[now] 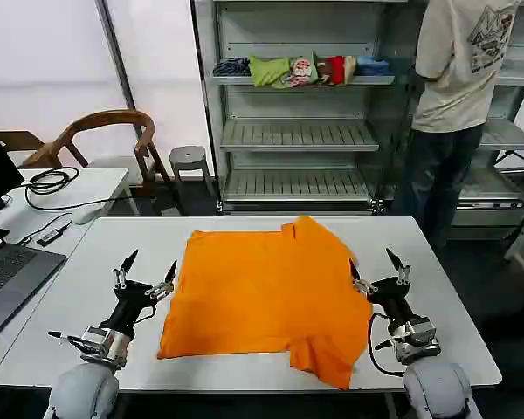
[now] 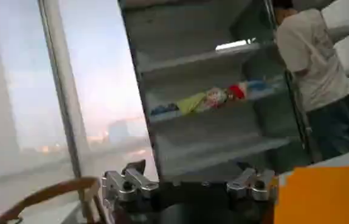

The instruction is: Fold and organize the clothes.

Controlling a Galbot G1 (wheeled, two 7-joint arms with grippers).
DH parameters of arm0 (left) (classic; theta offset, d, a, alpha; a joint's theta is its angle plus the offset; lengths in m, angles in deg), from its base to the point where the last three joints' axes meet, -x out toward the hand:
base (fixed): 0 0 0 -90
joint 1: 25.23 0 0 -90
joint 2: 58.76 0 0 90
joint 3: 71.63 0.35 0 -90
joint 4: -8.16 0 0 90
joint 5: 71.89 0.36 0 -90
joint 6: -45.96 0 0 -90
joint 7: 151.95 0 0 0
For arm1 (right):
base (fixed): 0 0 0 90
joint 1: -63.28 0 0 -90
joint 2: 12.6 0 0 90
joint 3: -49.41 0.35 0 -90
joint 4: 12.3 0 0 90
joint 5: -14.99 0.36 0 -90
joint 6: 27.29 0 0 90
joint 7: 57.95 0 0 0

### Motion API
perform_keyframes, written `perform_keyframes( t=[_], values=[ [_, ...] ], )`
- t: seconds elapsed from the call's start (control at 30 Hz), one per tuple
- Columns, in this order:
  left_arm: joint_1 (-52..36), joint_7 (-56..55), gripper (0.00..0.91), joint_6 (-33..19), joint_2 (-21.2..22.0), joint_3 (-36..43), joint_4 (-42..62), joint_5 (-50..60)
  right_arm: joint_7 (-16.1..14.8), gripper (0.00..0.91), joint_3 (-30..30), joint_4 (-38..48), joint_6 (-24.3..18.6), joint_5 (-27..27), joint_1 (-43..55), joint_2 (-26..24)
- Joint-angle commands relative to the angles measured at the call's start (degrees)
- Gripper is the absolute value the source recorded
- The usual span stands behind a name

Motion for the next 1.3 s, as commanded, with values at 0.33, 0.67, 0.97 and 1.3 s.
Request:
perform_keyframes(
  t=[0.33,0.67,0.97,1.3],
  values=[
    [13.60,-6.42,0.907,27.41,-0.07,-0.47,-12.45,-8.57,-0.66,0.907,-0.74,-8.03,3.67,2.82,-16.32,-6.11],
    [14.78,-7.54,0.907,30.92,-0.55,-0.59,-13.94,-9.22,0.96,0.907,-0.30,-8.98,5.05,3.10,-20.73,-6.27],
    [14.59,-9.32,0.907,30.88,-1.04,0.20,-10.91,-9.09,-0.34,0.907,0.69,-8.07,5.17,3.11,-22.41,-6.34],
    [15.07,-9.83,0.907,30.90,-1.03,-0.07,-10.71,-9.70,-0.95,0.907,0.63,-8.32,4.90,2.63,-23.84,-5.98]
  ],
)
